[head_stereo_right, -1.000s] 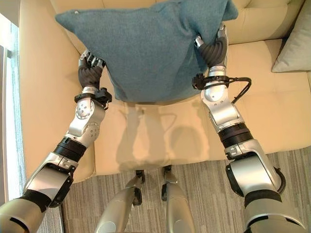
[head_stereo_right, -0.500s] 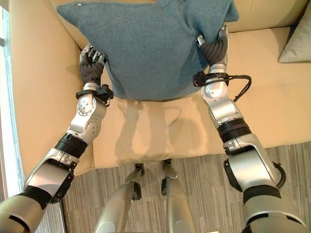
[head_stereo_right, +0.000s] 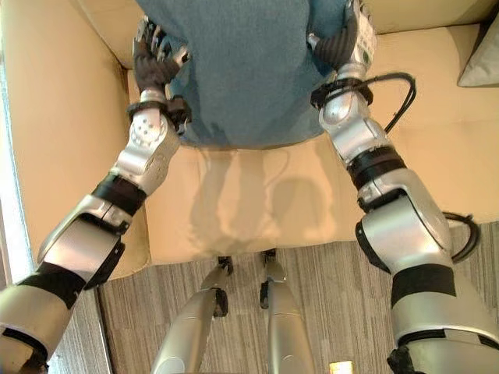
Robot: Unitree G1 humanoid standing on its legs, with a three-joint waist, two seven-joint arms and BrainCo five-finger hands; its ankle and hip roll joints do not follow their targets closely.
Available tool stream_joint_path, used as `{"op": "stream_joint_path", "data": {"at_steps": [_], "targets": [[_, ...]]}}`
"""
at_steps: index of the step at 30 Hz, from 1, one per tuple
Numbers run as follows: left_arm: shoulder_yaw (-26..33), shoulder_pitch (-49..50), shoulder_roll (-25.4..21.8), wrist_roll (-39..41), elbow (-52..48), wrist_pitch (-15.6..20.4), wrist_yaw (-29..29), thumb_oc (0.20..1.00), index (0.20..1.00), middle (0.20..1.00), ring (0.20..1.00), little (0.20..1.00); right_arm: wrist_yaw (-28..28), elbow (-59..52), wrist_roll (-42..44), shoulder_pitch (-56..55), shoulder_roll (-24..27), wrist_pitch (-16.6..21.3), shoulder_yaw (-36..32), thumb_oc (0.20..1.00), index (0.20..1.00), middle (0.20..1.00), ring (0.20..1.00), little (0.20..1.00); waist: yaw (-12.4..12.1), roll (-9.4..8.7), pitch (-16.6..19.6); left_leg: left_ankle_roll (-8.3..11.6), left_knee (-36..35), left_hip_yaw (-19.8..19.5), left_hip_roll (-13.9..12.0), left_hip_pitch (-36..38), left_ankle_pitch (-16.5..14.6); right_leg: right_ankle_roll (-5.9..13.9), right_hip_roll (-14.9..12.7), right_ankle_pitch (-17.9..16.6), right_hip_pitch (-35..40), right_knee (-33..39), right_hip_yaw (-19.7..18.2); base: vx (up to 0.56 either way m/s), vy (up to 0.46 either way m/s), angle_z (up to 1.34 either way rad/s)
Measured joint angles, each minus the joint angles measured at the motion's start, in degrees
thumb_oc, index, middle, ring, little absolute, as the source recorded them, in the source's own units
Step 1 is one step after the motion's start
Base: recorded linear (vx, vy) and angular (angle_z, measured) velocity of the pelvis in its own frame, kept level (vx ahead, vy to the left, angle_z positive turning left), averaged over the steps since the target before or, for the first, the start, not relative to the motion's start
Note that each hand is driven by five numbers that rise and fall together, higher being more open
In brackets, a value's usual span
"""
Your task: Pick up all the scattered cushions and arrange them neatly on the sofa.
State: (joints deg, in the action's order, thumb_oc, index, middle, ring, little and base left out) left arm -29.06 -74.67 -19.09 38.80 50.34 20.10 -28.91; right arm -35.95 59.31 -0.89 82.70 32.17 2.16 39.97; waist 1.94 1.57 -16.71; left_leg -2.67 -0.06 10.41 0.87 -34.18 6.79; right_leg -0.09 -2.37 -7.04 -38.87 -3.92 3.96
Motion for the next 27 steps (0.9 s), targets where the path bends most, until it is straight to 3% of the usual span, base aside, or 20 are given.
{"op": "stream_joint_path", "data": {"at_steps": [12, 23, 27], "targets": [[-0.1, -2.2, -4.4, -0.3, 1.6, -1.0, 0.1, 1.0, 1.0, 1.0, 1.0, 1.0, 1.7, 4.8, -1.8, 5.0, 2.3, -1.9, 5.3, 1.0, 1.0, 1.0, 1.0, 1.0, -1.1, 0.04, 0.0, 0.05, 0.2, -0.2, 0.0, -0.9, 0.0, -0.45, 0.0, -0.4, -0.7, 0.7, -0.1, -0.02, -0.004, -0.02], [0.8, -7.7, -24.1, -2.5, 6.8, -1.9, 1.9, 1.0, 1.0, 1.0, 1.0, 1.0, 3.5, 4.3, -1.5, 5.9, 14.9, -1.4, 6.0, 1.0, 1.0, 1.0, 1.0, 1.0, -1.3, 0.04, 0.0, 0.23, 0.2, -0.5, 0.0, -0.7, 0.2, -0.51, 0.0, -0.6, -0.6, 0.6, -0.1, 0.0, 0.0, 0.0], [0.9, -7.6, -26.4, -2.6, 7.0, -1.9, 2.4, 1.0, 1.0, 1.0, 1.0, 1.0, 3.7, 2.8, -1.5, 5.9, 18.9, -1.2, 5.9, 1.0, 1.0, 1.0, 1.0, 1.0, -1.4, 0.04, 0.0, 0.25, 0.2, -0.7, 0.0, -0.7, 0.2, -0.51, 0.0, -0.6, -0.5, 0.4, 0.0, 0.0, 0.0, 0.0]]}}
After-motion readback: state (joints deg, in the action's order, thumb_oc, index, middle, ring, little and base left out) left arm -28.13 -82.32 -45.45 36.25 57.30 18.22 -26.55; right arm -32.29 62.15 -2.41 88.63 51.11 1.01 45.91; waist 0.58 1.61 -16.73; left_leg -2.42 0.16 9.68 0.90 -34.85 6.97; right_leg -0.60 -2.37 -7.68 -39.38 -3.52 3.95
